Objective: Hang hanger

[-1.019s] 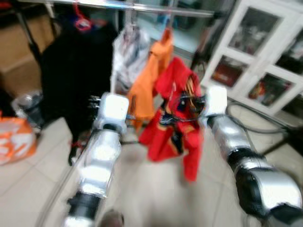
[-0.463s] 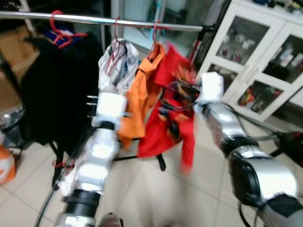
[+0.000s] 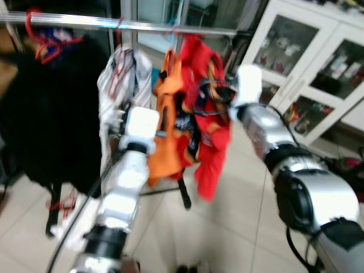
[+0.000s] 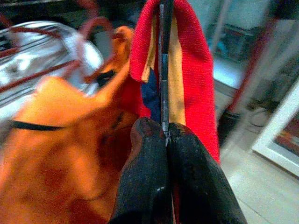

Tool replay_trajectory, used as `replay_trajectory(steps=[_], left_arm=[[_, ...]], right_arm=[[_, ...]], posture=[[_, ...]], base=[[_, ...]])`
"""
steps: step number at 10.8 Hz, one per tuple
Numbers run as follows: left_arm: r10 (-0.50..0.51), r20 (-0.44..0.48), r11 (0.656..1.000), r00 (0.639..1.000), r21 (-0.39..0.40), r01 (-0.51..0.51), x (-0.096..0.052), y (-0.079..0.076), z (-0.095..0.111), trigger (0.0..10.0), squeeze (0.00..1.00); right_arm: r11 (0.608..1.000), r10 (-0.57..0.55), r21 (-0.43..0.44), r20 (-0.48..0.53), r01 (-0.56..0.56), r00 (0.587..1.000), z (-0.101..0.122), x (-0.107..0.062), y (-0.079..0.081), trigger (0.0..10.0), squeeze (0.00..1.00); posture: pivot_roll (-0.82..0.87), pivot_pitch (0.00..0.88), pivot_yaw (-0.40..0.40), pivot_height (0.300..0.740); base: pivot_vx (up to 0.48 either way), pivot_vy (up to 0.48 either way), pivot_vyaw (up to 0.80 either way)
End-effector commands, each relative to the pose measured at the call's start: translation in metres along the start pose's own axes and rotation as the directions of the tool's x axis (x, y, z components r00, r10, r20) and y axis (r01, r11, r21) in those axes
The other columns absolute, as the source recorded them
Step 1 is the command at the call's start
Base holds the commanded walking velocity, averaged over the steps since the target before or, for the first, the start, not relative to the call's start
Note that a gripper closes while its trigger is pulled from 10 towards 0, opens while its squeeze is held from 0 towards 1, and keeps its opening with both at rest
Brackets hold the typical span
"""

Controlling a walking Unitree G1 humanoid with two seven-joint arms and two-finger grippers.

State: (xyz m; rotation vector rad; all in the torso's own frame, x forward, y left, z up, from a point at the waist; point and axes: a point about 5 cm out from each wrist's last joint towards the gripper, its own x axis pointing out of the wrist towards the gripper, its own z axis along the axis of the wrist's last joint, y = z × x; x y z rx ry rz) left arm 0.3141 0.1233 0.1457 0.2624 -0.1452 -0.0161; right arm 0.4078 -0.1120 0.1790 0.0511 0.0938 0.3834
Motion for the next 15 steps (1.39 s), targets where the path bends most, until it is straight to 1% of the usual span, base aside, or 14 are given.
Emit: replay_trajectory(steps=[1,3,5,7,9,11,12,13,15], left_arm=[[-0.032,0.006,0.999,0.999,0.003,0.032,-0.002,-0.009,0.003,10.0,0.0],[-0.038,-0.011,0.999,0.999,0.006,0.038,-0.004,-0.011,0.0,10.0,0.0],[-0.036,-0.021,0.999,0.999,0.007,0.036,-0.007,-0.011,-0.003,10.0,0.0],[-0.059,-0.039,0.998,0.998,0.008,0.059,-0.012,-0.016,-0.006,10.0,0.0],[-0.061,-0.044,0.998,0.997,0.007,0.061,-0.014,-0.016,-0.007,10.0,0.0],[-0.076,-0.045,0.997,0.996,0.011,0.077,-0.017,-0.014,-0.007,10.0,0.0],[-0.076,-0.051,0.997,0.996,0.012,0.077,-0.021,-0.014,-0.007,10.0,0.0],[-0.073,-0.059,0.997,0.996,0.013,0.074,-0.024,-0.013,-0.009,10.0,0.0],[-0.06,-0.081,0.998,0.995,0.016,0.061,-0.034,-0.01,-0.011,10.0,0.0]], right_arm=[[1.0,-0.003,-0.021,0.022,0.003,1.0,0.014,0.001,-0.006,0.0,0.0],[0.999,0.022,-0.044,-0.009,-0.023,1.0,0.014,0.003,0.0,0.0,0.0],[0.998,0.028,-0.053,-0.012,-0.028,1.0,0.018,0.005,0.004,0.0,0.0],[0.999,0.018,-0.034,0.004,-0.018,1.0,0.025,0.007,0.005,0.0,0.0],[0.999,0.007,-0.032,0.004,-0.007,1.0,0.024,0.007,0.004,0.0,0.0],[1.0,-0.004,0.008,0.023,0.004,1.0,0.035,0.011,0.011,0.0,0.0],[1.0,0.0,0.027,0.018,0.0,1.0,0.037,0.013,0.015,0.0,0.0],[1.0,0.005,0.026,0.014,-0.005,1.0,0.039,0.014,0.017,0.0,0.0],[0.999,0.022,0.038,0.0,-0.022,1.0,0.042,0.017,0.026,0.0,0.0]], posture=[[0.16,0.046,-0.163,0.74],[0.17,0.048,-0.175,0.74],[0.19,0.051,-0.19,0.74],[0.2,0.054,-0.206,0.74],[0.21,0.051,-0.206,0.74],[0.22,0.065,-0.194,0.74],[0.24,0.077,-0.196,0.74],[0.25,0.083,-0.198,0.74],[0.28,0.113,-0.21,0.74]], base=[[0.0,0.0,0.0],[0.0,0.0,0.0],[0.0,0.0,0.0],[0.0,0.0,0.0],[0.0,0.0,0.0],[0.0,0.0,0.0],[0.0,0.0,0.0],[0.0,0.0,0.0],[0.0,0.0,0.0]])
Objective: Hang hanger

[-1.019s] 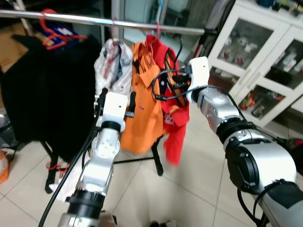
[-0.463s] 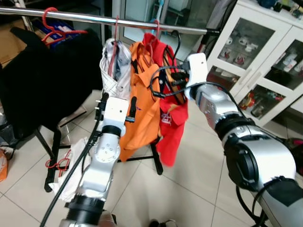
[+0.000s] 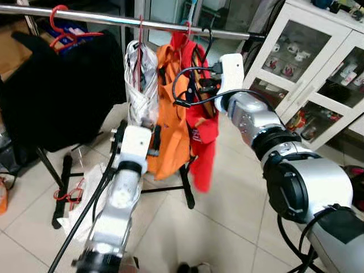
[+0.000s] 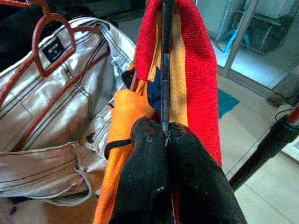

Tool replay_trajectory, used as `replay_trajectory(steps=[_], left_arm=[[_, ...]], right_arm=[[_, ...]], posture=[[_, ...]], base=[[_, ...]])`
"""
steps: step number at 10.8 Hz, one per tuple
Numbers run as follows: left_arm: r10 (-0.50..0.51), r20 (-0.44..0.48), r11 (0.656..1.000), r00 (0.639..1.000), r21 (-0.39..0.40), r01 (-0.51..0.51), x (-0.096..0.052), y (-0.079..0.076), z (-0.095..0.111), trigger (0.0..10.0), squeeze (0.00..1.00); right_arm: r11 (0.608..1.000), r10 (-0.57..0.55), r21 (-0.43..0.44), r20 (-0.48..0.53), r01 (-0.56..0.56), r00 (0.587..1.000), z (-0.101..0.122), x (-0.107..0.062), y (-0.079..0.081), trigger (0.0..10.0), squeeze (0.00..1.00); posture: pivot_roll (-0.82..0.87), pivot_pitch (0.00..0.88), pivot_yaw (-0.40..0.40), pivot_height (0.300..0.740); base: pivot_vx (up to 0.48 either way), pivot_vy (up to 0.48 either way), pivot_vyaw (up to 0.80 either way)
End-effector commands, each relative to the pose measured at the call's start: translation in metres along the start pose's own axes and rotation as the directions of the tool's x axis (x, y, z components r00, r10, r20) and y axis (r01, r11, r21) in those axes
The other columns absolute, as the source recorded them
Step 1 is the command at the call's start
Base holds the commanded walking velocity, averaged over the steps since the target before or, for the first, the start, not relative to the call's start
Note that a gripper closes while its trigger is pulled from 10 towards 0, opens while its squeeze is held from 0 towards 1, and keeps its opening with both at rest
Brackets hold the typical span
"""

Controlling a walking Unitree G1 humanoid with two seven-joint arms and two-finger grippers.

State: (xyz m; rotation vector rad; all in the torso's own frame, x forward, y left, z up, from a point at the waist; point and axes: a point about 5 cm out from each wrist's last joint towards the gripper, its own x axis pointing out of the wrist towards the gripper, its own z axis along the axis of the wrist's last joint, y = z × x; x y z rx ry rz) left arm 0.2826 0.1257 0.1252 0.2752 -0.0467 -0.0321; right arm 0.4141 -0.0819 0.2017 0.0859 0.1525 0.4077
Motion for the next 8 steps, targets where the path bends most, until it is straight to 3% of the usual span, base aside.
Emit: replay_trajectory(steps=[1,3,4,8], left_arm=[[-0.025,0.007,1.0,1.0,0.01,0.025,-0.004,-0.005,0.004,10.0,0.0],[-0.012,-0.013,1.0,1.0,0.007,0.012,-0.01,-0.003,0.003,10.0,0.0],[0.004,-0.003,1.0,1.0,0.019,-0.004,-0.009,0.001,0.006,10.0,0.0],[-0.066,0.018,0.994,0.998,0.092,0.064,0.001,0.013,0.012,10.0,0.0]], right_arm=[[1.0,0.0,0.027,0.04,-0.001,0.999,0.02,0.002,0.002,0.0,0.0],[0.999,-0.01,0.033,0.05,0.008,0.999,0.025,0.003,0.004,0.0,0.0],[0.998,-0.04,-0.038,0.099,0.044,0.994,0.021,0.0,-0.004,0.0,0.0],[0.975,-0.219,0.078,0.167,0.209,0.961,-0.018,-0.022,-0.046,0.0,0.0]], posture=[[0.29,0.125,-0.213,0.74],[0.31,0.137,-0.223,0.74],[0.32,0.123,-0.219,0.74],[0.27,0.079,-0.076,0.74]], base=[[0.0,0.0,0.0],[0.0,0.0,0.0],[0.0,0.0,0.0],[0.0,0.0,0.0]])
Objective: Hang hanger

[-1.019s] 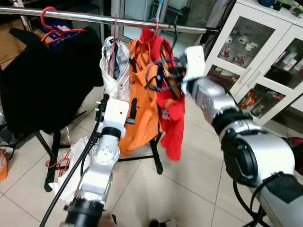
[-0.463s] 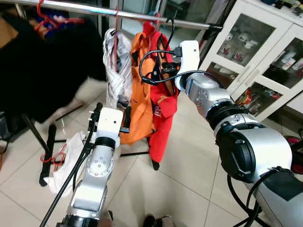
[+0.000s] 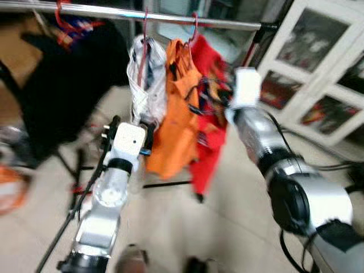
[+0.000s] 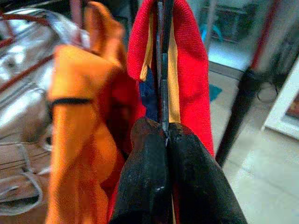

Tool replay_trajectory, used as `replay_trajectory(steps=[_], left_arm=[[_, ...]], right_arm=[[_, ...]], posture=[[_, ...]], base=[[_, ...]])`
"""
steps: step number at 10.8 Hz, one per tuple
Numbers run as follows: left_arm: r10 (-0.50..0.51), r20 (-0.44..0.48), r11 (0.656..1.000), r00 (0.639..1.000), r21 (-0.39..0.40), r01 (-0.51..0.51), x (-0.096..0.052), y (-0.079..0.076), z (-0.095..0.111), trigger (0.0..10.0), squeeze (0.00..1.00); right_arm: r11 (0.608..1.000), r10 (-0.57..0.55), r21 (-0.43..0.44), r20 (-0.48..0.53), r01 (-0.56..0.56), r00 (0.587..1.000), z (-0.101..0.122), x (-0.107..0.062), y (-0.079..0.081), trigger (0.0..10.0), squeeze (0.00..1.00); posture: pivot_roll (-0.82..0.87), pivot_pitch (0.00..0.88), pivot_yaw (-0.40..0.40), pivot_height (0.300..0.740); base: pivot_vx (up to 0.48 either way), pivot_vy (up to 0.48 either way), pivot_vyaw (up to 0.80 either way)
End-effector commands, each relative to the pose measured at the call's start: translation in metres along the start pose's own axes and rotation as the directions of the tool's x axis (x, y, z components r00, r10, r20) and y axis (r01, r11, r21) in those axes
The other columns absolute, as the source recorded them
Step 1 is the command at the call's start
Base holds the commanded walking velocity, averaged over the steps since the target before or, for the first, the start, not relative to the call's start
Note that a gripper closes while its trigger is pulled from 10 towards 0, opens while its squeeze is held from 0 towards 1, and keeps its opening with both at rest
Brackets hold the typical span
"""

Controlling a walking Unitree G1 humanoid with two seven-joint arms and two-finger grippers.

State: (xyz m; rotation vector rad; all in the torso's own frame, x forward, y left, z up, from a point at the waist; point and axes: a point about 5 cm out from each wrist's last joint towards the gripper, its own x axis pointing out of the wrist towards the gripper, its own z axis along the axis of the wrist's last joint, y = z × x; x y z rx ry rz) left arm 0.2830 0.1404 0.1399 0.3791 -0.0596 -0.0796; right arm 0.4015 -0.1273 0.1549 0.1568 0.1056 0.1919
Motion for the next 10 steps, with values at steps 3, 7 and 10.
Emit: replay_trajectory(steps=[3,7,10], left_arm=[[-0.059,0.024,0.998,0.998,-0.009,0.06,0.012,-0.006,0.01,10.0,0.0],[-0.05,0.021,0.995,0.999,-0.09,0.052,0.019,-0.026,0.009,10.0,0.0],[-0.061,0.038,0.997,0.997,-0.052,0.063,0.012,-0.028,0.01,10.0,0.0]], right_arm=[[0.999,-0.035,-0.008,0.15,0.037,0.988,0.014,-0.008,-0.02,0.0,0.0],[0.978,0.137,-0.162,0.037,-0.129,0.99,0.003,-0.01,-0.015,0.0,0.0],[0.992,0.065,-0.106,0.013,-0.063,0.998,-0.018,-0.019,-0.028,0.0,0.0]], posture=[[0.23,0.042,-0.034,0.74],[0.17,0.054,-0.117,0.74],[0.18,0.071,-0.143,0.74]], base=[[0.0,0.0,0.0],[0.0,0.0,0.0],[0.0,0.0,0.0]])
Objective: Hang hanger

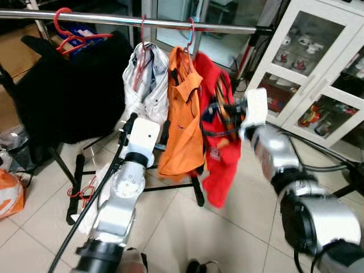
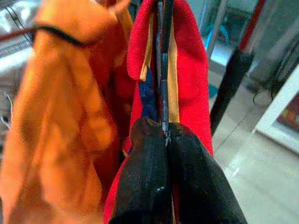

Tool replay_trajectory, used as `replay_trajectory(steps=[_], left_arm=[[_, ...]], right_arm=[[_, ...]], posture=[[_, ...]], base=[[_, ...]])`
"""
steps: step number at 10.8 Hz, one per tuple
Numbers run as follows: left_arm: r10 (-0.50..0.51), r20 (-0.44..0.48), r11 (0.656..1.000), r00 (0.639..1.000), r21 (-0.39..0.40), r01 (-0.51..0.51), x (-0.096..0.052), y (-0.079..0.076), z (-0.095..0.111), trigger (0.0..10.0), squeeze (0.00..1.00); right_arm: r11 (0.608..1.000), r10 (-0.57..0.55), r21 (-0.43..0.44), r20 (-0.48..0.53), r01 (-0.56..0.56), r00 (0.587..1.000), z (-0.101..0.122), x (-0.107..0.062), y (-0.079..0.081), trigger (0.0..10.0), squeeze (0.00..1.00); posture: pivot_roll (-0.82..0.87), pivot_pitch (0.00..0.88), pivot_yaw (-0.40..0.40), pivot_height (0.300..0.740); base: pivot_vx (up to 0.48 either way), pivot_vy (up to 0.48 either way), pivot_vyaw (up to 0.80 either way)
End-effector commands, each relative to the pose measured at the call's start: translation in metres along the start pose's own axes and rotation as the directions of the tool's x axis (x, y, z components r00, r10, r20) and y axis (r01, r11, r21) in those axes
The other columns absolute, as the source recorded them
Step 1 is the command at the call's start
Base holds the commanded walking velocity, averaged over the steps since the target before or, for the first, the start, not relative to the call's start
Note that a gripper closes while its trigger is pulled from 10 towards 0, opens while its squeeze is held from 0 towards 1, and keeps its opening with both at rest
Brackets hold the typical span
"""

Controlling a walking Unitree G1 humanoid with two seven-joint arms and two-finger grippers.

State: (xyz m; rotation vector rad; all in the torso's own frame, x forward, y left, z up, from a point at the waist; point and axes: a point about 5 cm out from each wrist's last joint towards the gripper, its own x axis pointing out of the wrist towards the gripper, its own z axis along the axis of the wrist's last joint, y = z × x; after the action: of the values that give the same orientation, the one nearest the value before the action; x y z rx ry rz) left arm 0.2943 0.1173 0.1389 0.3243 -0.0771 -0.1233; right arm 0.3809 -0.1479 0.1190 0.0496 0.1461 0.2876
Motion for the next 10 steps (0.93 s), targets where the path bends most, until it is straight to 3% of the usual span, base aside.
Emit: replay_trajectory(steps=[1,4,10], left_arm=[[-0.02,0.019,1.0,1.0,0.005,0.02,-0.001,0.0,0.006,10.0,0.0],[-0.03,0.041,0.999,0.999,-0.041,0.031,0.003,-0.003,0.011,10.0,0.0],[-0.04,0.053,0.997,0.998,-0.066,0.044,0.003,-0.007,0.012,10.0,0.0]], right_arm=[[1.0,-0.026,0.015,0.063,0.025,0.998,0.009,-0.001,-0.004,0.0,0.0],[1.0,-0.006,-0.009,0.076,0.007,0.997,0.016,0.002,0.001,0.0,0.0],[0.999,0.037,-0.04,0.079,-0.034,0.996,0.03,0.008,0.005,0.0,0.0]], posture=[[0.18,0.069,-0.124,0.74],[0.18,0.055,-0.111,0.74],[0.18,0.047,-0.131,0.74]], base=[[0.0,0.0,0.0],[0.107,0.0,0.0],[0.433,0.0,0.0]])
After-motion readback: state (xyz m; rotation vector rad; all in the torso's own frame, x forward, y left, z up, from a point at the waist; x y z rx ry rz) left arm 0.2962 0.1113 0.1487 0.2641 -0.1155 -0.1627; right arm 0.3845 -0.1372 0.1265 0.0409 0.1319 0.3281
